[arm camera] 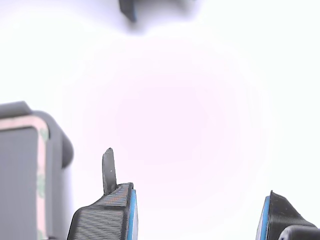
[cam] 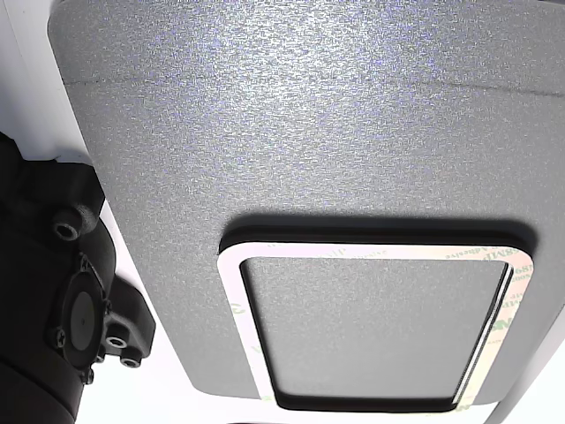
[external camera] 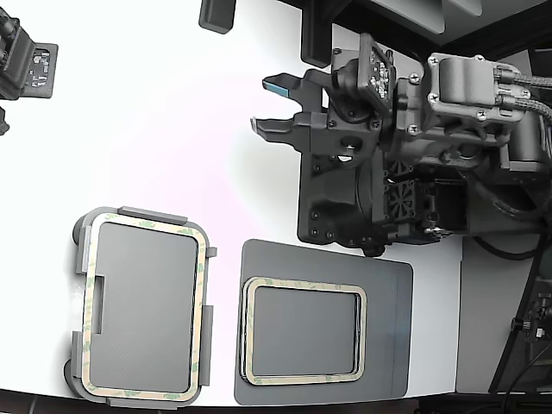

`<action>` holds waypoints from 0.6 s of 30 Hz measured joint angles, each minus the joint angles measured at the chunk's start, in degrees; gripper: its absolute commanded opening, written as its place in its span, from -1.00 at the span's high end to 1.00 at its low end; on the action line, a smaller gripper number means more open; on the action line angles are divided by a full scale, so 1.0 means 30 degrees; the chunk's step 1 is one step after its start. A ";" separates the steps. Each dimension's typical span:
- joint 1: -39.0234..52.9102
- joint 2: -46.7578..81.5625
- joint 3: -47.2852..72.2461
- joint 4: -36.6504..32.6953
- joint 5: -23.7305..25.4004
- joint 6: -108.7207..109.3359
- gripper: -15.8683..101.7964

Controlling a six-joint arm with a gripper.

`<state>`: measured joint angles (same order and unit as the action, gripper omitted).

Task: Grab top frame and put it into gray box.

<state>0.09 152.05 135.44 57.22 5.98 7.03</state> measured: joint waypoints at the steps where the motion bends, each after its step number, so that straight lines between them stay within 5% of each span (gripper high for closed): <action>1: -0.0088 0.0732 0.0762 -0.0293 -0.0059 0.0088 -0.97; 9: -0.0645 0.5215 0.5420 -0.0439 -0.0439 0.0059 -0.97; 18: -0.0645 0.5303 0.5654 -0.0469 -0.0205 0.0000 -0.97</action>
<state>-1.85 167.96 152.40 55.81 5.36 7.03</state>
